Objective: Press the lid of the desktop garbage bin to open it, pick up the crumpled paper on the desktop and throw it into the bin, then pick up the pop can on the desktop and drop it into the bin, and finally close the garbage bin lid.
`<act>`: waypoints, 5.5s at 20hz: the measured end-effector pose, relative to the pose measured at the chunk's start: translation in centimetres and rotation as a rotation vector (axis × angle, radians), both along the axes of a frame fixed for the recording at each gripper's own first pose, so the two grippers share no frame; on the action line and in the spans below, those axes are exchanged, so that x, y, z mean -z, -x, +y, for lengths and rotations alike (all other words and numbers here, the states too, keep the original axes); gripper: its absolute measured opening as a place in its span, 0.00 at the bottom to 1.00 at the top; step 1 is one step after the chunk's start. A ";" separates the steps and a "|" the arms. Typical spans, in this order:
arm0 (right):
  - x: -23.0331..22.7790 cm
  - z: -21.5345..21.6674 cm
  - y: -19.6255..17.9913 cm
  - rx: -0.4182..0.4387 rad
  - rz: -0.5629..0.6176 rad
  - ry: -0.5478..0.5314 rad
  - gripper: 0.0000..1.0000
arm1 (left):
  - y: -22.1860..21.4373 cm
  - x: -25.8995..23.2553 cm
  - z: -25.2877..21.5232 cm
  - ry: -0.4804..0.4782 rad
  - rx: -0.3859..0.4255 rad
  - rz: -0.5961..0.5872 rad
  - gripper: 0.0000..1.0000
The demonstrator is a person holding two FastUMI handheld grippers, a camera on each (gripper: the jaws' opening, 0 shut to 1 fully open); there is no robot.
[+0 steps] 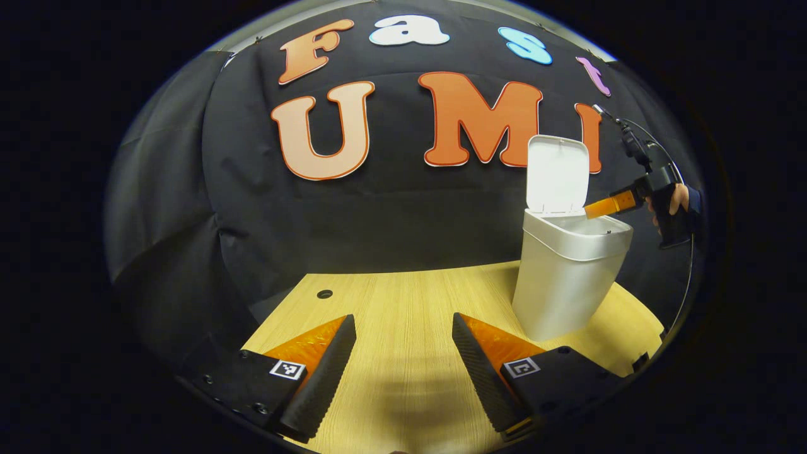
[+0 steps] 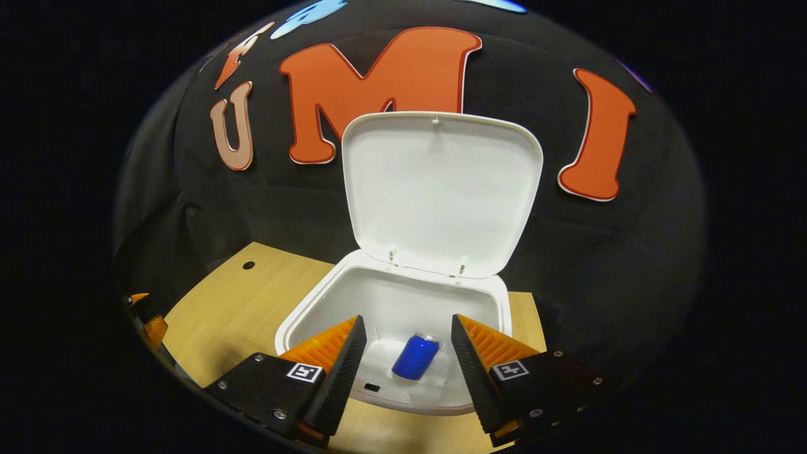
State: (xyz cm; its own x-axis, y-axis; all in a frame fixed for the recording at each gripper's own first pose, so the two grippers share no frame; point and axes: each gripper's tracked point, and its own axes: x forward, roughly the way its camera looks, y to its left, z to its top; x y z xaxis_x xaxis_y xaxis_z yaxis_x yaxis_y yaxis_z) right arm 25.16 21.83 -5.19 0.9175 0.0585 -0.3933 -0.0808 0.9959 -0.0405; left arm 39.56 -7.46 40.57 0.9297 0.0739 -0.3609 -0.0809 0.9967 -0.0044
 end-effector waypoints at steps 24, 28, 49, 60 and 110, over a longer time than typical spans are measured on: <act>-16.9 0.3 -3.9 -0.026 -0.267 0.074 0.90 | 1.9 2.3 2.0 0.040 -0.092 0.029 0.98; -18.4 0.6 -5.3 -0.012 -0.301 0.054 0.90 | 2.0 2.7 2.5 0.045 -0.107 0.038 0.98; -16.6 -1.0 -8.7 0.101 -0.269 -0.100 0.90 | 2.7 3.2 3.7 0.051 -0.206 0.062 0.98; -10.6 0.3 -4.2 0.065 -0.128 -0.071 0.90 | 2.5 3.5 1.8 0.059 -0.131 0.071 0.98; 1.6 3.1 3.8 0.130 0.012 -0.049 0.87 | 3.9 6.8 0.6 0.012 0.044 0.181 0.98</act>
State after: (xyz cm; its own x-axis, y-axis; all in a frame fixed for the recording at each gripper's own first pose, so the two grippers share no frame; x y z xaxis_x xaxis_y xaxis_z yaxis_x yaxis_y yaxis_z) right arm 21.33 24.96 -6.79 0.9139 -0.0412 -0.4038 0.0487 0.9988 0.0084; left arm 35.67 -6.88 33.73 0.8516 0.0289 -0.5234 -0.0377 0.9993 -0.0061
